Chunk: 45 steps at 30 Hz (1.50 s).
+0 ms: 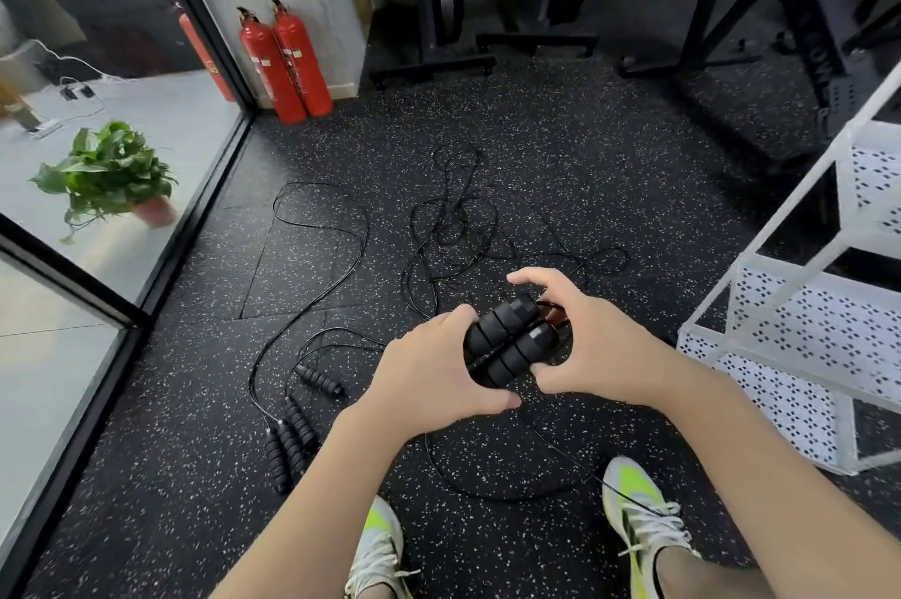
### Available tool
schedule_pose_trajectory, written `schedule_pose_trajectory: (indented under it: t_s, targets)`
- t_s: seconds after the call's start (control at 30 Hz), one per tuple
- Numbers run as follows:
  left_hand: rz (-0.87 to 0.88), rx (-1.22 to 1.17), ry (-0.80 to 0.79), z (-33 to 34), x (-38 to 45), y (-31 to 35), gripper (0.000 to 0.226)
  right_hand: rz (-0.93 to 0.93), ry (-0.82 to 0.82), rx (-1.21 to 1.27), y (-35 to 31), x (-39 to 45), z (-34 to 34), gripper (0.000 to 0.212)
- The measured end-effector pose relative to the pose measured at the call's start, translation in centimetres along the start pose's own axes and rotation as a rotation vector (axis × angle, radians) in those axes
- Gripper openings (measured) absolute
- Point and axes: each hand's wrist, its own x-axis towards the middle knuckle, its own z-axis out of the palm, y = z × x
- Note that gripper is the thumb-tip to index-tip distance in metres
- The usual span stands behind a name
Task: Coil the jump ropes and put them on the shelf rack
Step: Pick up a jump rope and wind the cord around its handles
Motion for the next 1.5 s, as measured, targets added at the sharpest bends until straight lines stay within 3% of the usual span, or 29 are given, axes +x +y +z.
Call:
schedule_pose_trajectory:
  t_s: [0.27,0.47,0.6,0.77,0.9,1.07,1.2,1.37,1.5]
  targets:
    - [0.065,0.008,0.074,0.9,0.0,-0.1,0.053,0.043,-0.011,0.086,0.3,-0.3,0.3,0.067]
    - [0.095,0.145,0.231,1.5,0.1,0.1,0.075,0.042,0.036,0.167,0.9,-0.2,0.6,0.068]
    - [0.081,0.163,0.359,2.2,0.2,0.8,0.072,0.013,0.092,0.271,0.9,0.2,0.5,0.066]
    - [-0.031,0.057,0.285,1.9,0.3,0.9,0.044,0.013,0.128,0.295,1.3,0.8,1.1,0.063]
    - [-0.104,-0.099,0.313,0.7,0.3,0.8,0.035,0.032,0.327,0.464,1.2,1.1,0.7,0.023]
    - [-0.080,-0.247,0.240,0.1,-0.5,1.5,0.034,0.040,0.378,0.682,2.4,2.0,1.2,0.022]
    - [-0.061,-0.227,0.213,-0.1,-0.9,2.0,0.032,0.066,0.518,0.618,2.4,2.3,2.1,0.023]
    - [-0.101,-0.290,0.274,0.0,-0.7,2.5,0.029,-0.046,0.697,0.365,0.7,1.3,4.0,0.028]
    - [-0.156,-0.346,0.309,0.0,-0.5,3.0,0.027,-0.077,0.644,0.224,-0.4,0.7,4.7,0.024]
